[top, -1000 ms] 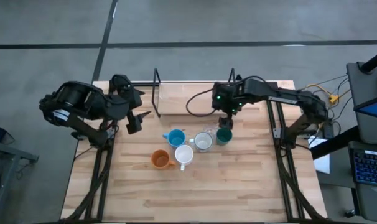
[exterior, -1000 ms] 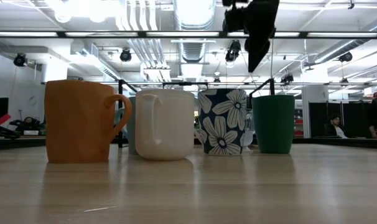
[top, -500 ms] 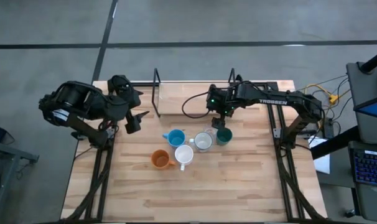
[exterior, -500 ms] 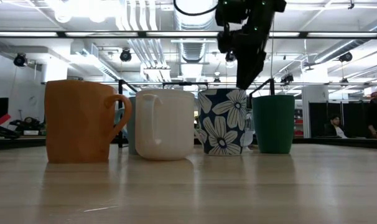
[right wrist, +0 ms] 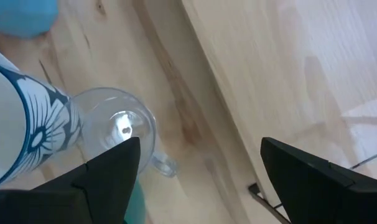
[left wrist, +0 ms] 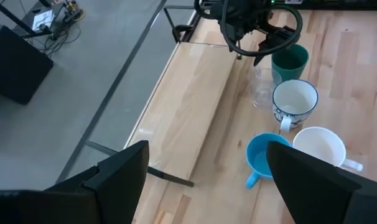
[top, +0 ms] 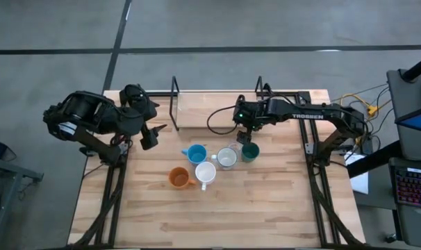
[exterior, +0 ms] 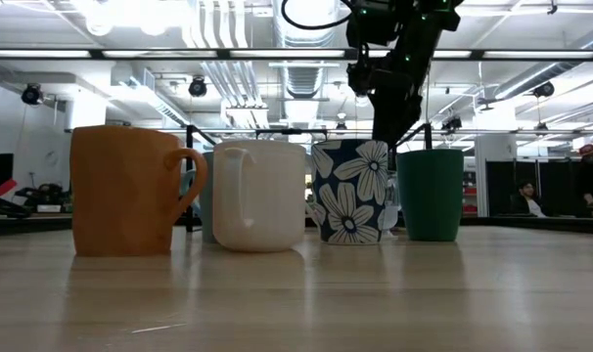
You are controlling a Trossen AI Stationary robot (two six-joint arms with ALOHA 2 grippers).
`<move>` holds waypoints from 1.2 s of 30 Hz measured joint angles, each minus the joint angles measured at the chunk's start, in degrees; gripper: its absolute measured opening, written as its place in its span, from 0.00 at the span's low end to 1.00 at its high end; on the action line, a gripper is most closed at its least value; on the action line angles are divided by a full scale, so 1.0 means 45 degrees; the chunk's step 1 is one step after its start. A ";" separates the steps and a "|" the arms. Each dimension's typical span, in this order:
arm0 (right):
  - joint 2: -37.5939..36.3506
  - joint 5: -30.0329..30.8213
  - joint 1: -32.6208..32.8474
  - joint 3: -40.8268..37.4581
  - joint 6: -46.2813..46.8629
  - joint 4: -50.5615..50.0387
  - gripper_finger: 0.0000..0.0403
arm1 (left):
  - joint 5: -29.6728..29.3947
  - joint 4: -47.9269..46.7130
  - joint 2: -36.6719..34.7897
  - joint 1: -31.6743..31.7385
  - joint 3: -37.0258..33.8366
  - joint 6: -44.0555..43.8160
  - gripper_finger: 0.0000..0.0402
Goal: Stack small to large cups/mugs on shelf
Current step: Put the transparent mug on the shelf
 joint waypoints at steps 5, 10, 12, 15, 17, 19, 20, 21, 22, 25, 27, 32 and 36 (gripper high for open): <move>-0.0005 -0.0023 0.0000 -0.0034 -0.0074 0.0039 0.81 | 0.0219 0.0002 0.0015 0.0000 -0.0004 -0.0047 0.77; -0.0005 -0.0143 0.0000 -0.0209 -0.0059 0.0012 0.81 | 0.0442 0.0000 0.0015 0.0000 -0.0005 0.0007 0.77; -0.0005 -0.0344 0.0000 -0.0302 -0.0042 0.0018 0.81 | 0.0442 0.0005 0.0015 0.0000 -0.0005 0.0185 0.77; -0.0005 -0.0774 0.0005 -0.0390 -0.0001 0.0034 0.81 | 0.0437 0.0001 0.0022 0.0000 -0.0035 0.0475 0.77; -0.0005 -0.0784 0.0010 -0.0397 0.0073 0.0047 0.81 | 0.0436 0.0005 0.0092 0.0000 -0.0042 0.0636 0.77; -0.0003 -0.0787 0.0009 -0.0397 0.0124 0.0053 0.81 | 0.0445 0.0007 0.0121 0.0000 -0.0077 0.0672 0.77; 0.0031 -0.0787 0.0005 -0.0397 0.0129 0.0062 0.81 | 0.0442 0.0010 0.0121 0.0000 -0.0107 0.0675 0.77; 0.0057 -0.0787 0.0005 -0.0397 0.0136 0.0062 0.81 | 0.0441 0.0006 0.0114 0.0000 -0.0157 0.0675 0.77; 0.0122 -0.0787 0.0005 -0.0402 0.0147 0.0071 0.81 | 0.0437 0.0005 0.0097 0.0000 -0.0230 0.0675 0.77; 0.0427 -0.0825 0.0063 -0.0416 0.0133 0.0091 0.81 | 0.0440 0.0003 0.0100 0.0000 -0.0456 0.0675 0.77; 0.0636 -0.0869 0.0123 -0.0422 0.0125 0.0086 0.81 | 0.0442 0.0008 0.0102 0.0000 -0.0601 0.0663 0.77; 0.0967 -0.1122 0.0292 -0.0422 0.0002 0.0173 0.81 | 0.0448 0.0005 0.0124 0.0000 -0.0878 0.0651 0.77; 0.0967 -0.1122 0.0330 -0.0422 -0.0008 0.0251 0.81 | 0.0443 0.0005 0.0146 -0.0001 -0.0899 0.0640 0.77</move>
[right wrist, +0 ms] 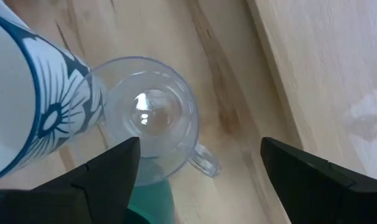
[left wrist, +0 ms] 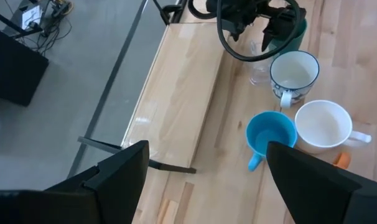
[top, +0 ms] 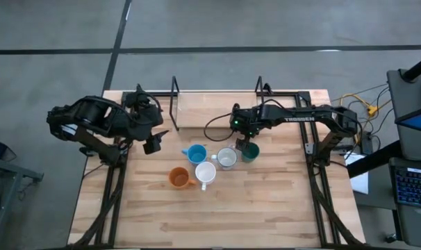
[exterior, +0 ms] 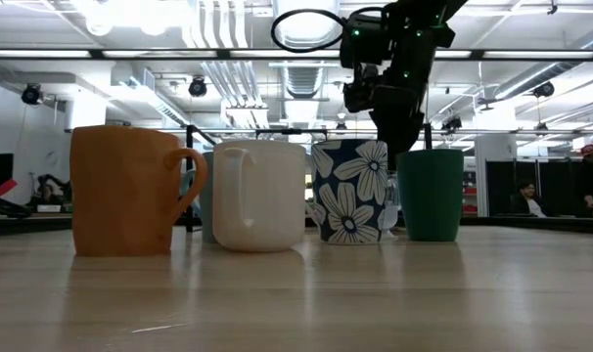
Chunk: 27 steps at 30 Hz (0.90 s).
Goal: Stack small to large cups/mugs on shelf
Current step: Put the transparent mug on the shelf
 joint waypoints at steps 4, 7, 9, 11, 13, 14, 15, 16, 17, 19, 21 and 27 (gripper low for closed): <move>0.0000 0.0000 -0.0010 0.0000 -0.0108 0.0045 0.81 | -0.0001 0.0001 0.0000 -0.0004 -0.0022 -0.0008 0.77; 0.0000 0.0000 -0.0010 0.0000 -0.0151 0.0131 0.81 | -0.0001 0.0000 0.0005 -0.0004 -0.0048 -0.0010 0.77; 0.0000 -0.0002 -0.0010 0.0000 -0.0227 0.0199 0.81 | -0.0001 0.0000 0.0005 -0.0004 -0.0053 -0.0009 0.77; 0.0000 -0.0045 -0.0010 0.0000 -0.0313 0.0198 0.81 | -0.0001 0.0000 0.0005 -0.0004 -0.0053 -0.0013 0.77; 0.0000 -0.0273 -0.0010 0.0000 -0.0347 0.0227 0.81 | -0.0001 0.0000 0.0005 -0.0004 -0.0053 -0.0018 0.77; 0.0000 -0.0453 -0.0015 0.0000 -0.0354 0.0261 0.81 | -0.0004 0.0002 0.0005 -0.0004 -0.0053 -0.0016 0.77; 0.0000 -0.0612 -0.0014 0.0000 -0.0376 0.0312 0.81 | -0.0001 0.0000 0.0005 -0.0004 -0.0053 -0.0015 0.77; 0.0000 -0.0725 -0.0010 0.0000 -0.0380 0.0352 0.81 | -0.0001 0.0000 0.0005 -0.0004 -0.0053 -0.0018 0.77; 0.0000 -0.0809 -0.0010 0.0000 -0.0384 0.0365 0.81 | -0.0006 0.0000 0.0005 -0.0004 -0.0053 -0.0020 0.77; 0.0000 -0.0938 -0.0010 0.0000 -0.0386 0.0384 0.81 | -0.0006 0.0000 0.0005 -0.0004 -0.0053 -0.0027 0.77; 0.0000 -0.0947 -0.0010 0.0000 -0.0384 0.0382 0.81 | -0.0006 0.0000 0.0005 -0.0004 -0.0053 -0.0028 0.77; 0.0000 -0.0947 -0.0010 -0.0017 -0.0384 0.0384 0.81 | -0.0006 0.0000 0.0005 -0.0004 -0.0058 -0.0058 0.77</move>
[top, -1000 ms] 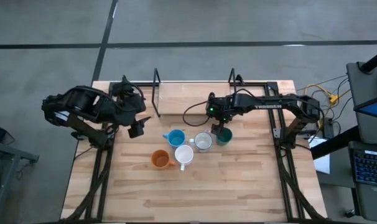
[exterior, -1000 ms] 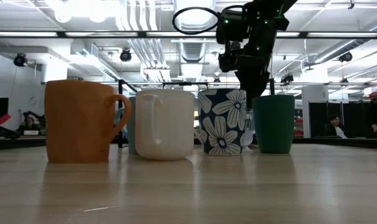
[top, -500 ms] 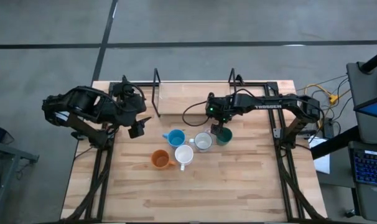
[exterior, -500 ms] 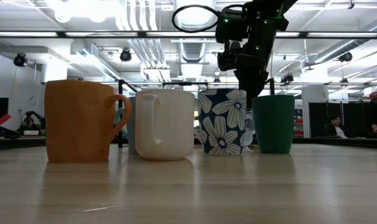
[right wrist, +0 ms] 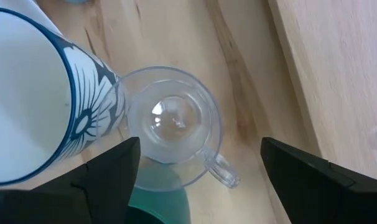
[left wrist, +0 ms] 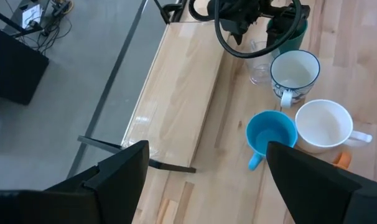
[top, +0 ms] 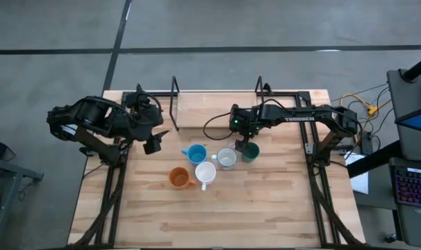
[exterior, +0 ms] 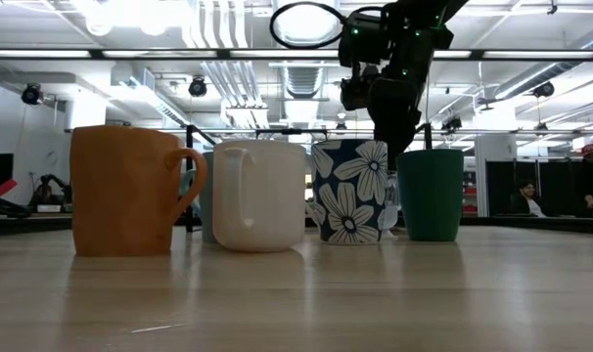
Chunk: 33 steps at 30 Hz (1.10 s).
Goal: Stack small to large cups/mugs on shelf
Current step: Put the transparent mug on the shelf
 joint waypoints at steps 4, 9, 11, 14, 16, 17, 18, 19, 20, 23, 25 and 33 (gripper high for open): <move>0.0000 0.0005 -0.0005 -0.0071 0.0000 -0.0008 0.81 | 0.0000 0.0001 0.0000 0.0000 0.0000 -0.0004 0.77; 0.0000 0.0005 -0.0005 -0.0090 0.0005 0.0002 0.80 | 0.0000 0.0000 0.0000 0.0000 0.0000 -0.0004 0.77; 0.0000 0.0005 -0.0010 -0.0090 0.0004 0.0018 0.76 | 0.0000 0.0000 0.0000 0.0005 0.0000 -0.0004 0.77; 0.0000 0.0000 -0.0010 -0.0095 -0.0053 0.0015 0.65 | 0.0003 0.0000 0.0000 0.0000 0.0000 -0.0004 0.77; 0.0000 -0.0021 -0.0015 -0.0095 -0.0067 0.0018 0.56 | 0.0000 0.0000 0.0000 0.0000 0.0000 -0.0003 0.77; 0.0000 -0.0051 -0.0015 -0.0095 -0.0145 0.0015 0.51 | 0.0000 0.0000 0.0000 0.0004 0.0000 -0.0003 0.77; 0.0000 -0.0065 -0.0015 -0.0095 -0.0240 0.0016 0.46 | 0.0000 0.0000 0.0000 0.0000 0.0000 -0.0004 0.77; 0.0000 -0.0091 -0.0015 -0.0095 -0.0297 0.0019 0.40 | 0.0000 0.0000 0.0000 0.0000 0.0000 0.0001 0.77; 0.0000 -0.0143 -0.0015 -0.0095 -0.0302 0.0020 0.35 | 0.0002 0.0000 0.0000 0.0000 0.0000 0.0000 0.77; 0.0000 -0.0476 -0.0030 -0.0095 -0.0376 0.0055 0.18 | 0.0000 0.0003 0.0000 0.0000 0.0000 -0.0004 0.77; 0.0000 -0.0711 -0.0028 -0.0095 -0.0476 0.0099 0.08 | 0.0000 0.0001 0.0000 0.0000 0.0000 0.0000 0.77; 0.0000 -0.0765 -0.0024 -0.0098 -0.0529 0.0083 0.02 | 0.0005 0.0000 0.0000 0.0001 0.0000 -0.0004 0.77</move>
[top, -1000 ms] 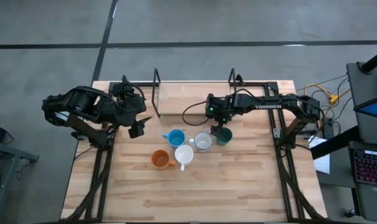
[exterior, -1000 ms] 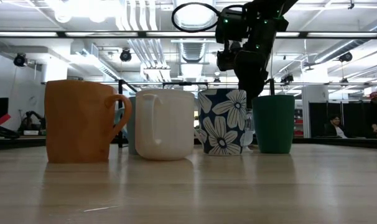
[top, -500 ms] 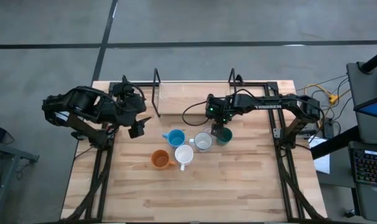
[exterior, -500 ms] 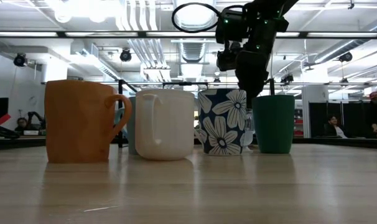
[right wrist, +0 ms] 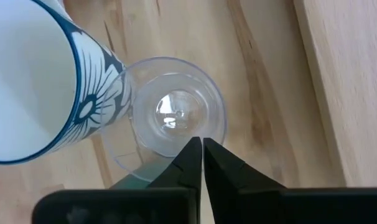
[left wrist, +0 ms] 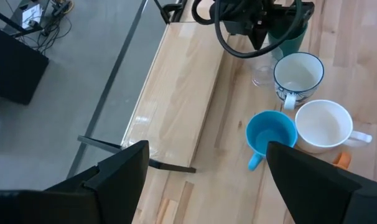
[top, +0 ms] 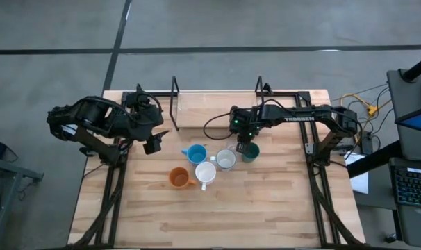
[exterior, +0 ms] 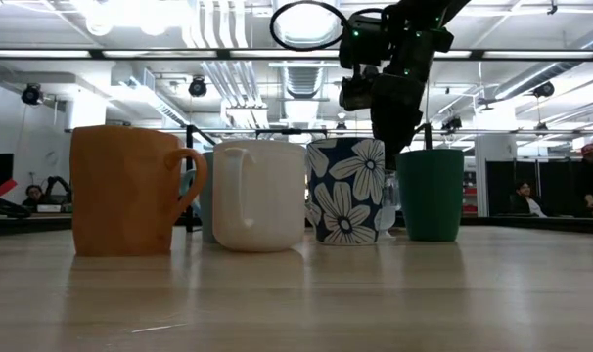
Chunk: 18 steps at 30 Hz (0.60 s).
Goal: Stack small to large cups/mugs on shelf
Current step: Put the transparent mug on the shelf
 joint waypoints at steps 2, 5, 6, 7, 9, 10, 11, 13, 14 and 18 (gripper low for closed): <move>0.0000 -0.0002 0.0004 -0.0002 -0.0004 -0.0012 0.02 | -0.0005 0.0000 0.0005 0.0001 0.0000 0.0000 0.77; 0.0000 0.0013 0.0000 -0.0002 -0.0090 0.0019 0.02 | -0.0004 0.0000 0.0004 -0.0001 0.0000 -0.0038 0.77; 0.0000 0.0019 -0.0008 -0.0002 -0.0090 0.0035 0.02 | -0.0004 0.0000 0.0005 -0.0001 0.0000 -0.0065 0.77; 0.0000 0.0045 -0.0010 -0.0002 -0.0094 0.0031 0.02 | -0.0005 0.0000 0.0005 -0.0001 0.0000 -0.0106 0.77; 0.0000 0.0135 -0.0015 0.0004 -0.0094 0.0033 0.03 | -0.0005 0.0000 0.0005 0.0000 0.0000 -0.0203 0.77; 0.0000 0.0196 -0.0015 0.0016 -0.0114 0.0022 0.04 | -0.0001 0.0000 0.0005 -0.0001 0.0000 -0.0214 0.77; 0.0000 0.0197 -0.0015 0.0023 -0.0250 0.0034 0.06 | 0.0000 0.0001 0.0004 0.0000 0.0000 -0.0223 0.77; 0.0000 0.0202 -0.0015 0.0027 -0.0573 0.0029 0.12 | 0.0000 0.0000 0.0005 -0.0001 0.0000 -0.0238 0.77; 0.0000 0.0202 -0.0015 0.0027 -0.0710 0.0029 0.15 | -0.0001 0.0000 0.0002 0.0000 0.0000 -0.0242 0.77; 0.0000 0.0183 -0.0015 0.0027 -0.1261 0.0019 0.32 | 0.0000 0.0001 0.0005 -0.0001 -0.0040 -0.0238 0.77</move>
